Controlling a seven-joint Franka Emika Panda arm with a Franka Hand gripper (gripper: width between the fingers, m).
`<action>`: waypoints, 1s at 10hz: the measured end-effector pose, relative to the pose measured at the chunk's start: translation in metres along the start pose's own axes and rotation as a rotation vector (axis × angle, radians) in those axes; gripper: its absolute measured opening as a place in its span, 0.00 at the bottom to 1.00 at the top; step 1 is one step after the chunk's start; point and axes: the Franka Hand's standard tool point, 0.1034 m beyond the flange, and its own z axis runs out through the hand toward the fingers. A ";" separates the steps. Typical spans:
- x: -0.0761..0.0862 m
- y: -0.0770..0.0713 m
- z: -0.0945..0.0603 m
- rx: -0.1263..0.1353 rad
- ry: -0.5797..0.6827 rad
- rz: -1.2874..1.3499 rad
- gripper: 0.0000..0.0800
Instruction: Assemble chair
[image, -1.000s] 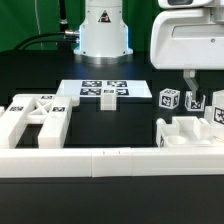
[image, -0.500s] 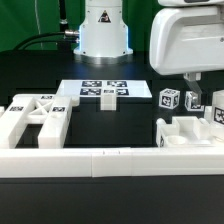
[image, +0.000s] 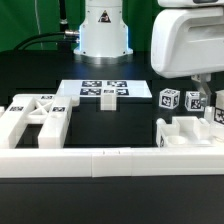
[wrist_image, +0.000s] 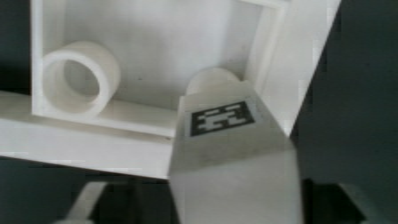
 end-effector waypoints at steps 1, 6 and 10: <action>0.000 0.000 0.000 0.000 0.000 0.016 0.36; -0.004 -0.005 0.001 -0.008 0.005 0.472 0.36; -0.002 -0.006 0.002 -0.008 0.036 0.913 0.36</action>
Offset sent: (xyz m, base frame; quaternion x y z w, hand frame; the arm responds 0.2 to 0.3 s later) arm -0.0157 0.0092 -0.0002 -0.0180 -0.0119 0.2692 0.9628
